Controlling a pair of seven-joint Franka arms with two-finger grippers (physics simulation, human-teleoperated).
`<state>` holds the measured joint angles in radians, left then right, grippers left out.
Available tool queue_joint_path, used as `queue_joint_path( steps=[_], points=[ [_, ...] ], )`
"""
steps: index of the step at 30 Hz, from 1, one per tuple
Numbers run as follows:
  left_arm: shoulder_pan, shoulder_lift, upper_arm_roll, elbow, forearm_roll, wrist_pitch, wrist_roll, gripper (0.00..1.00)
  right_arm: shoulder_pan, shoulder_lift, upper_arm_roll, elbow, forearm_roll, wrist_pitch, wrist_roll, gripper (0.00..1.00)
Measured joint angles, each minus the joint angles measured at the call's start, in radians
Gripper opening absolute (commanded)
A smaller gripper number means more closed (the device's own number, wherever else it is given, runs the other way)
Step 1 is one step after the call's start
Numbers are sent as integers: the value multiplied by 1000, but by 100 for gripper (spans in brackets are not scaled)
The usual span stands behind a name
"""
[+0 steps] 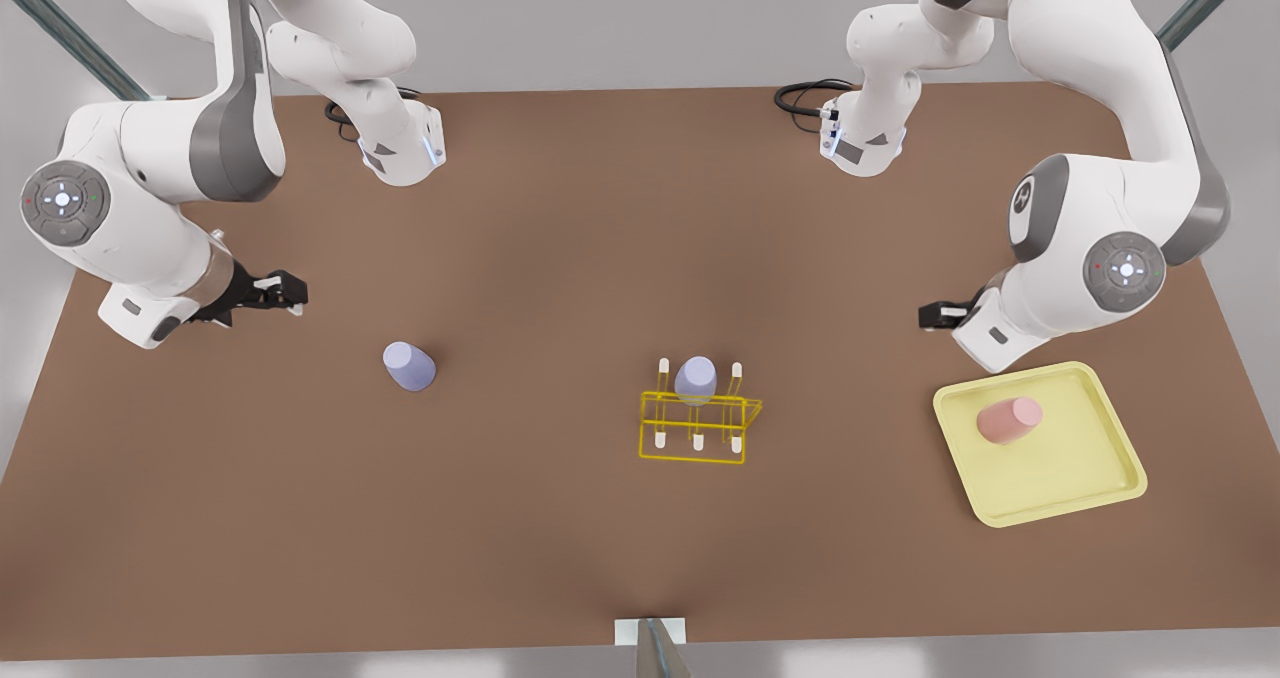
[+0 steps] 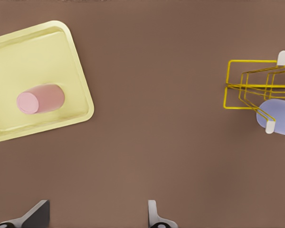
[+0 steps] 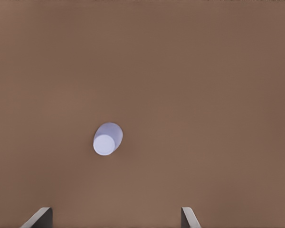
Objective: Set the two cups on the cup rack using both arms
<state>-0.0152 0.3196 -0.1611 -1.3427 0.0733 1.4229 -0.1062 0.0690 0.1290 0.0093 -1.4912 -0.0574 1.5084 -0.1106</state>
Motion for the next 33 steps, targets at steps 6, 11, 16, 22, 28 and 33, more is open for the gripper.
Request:
queue_joint_path(
  steps=[6, 11, 16, 22, 28, 33],
  points=[
    [66, 171, 142, -8, -21, 109, -2, 100, 74, 165, 6, 4, -34, 81, -12, 99],
    [168, 334, 213, -37, -38, 332, 32, 100, 132, 230, 7, -124, -57, 249, 29, 100],
    [185, 353, 219, -75, -53, 469, 78, 100, 129, 106, 5, -460, -25, 505, 71, 100],
    [189, 379, 220, -150, -61, 567, 149, 100, 129, 72, 5, -626, -15, 746, 138, 100],
    [195, 416, 221, -163, -61, 620, 205, 100, 117, 91, 5, -678, 17, 854, 201, 100],
    [199, 420, 221, -210, -65, 689, 238, 100, 94, 94, 4, -715, 23, 892, 237, 100]
  ],
)
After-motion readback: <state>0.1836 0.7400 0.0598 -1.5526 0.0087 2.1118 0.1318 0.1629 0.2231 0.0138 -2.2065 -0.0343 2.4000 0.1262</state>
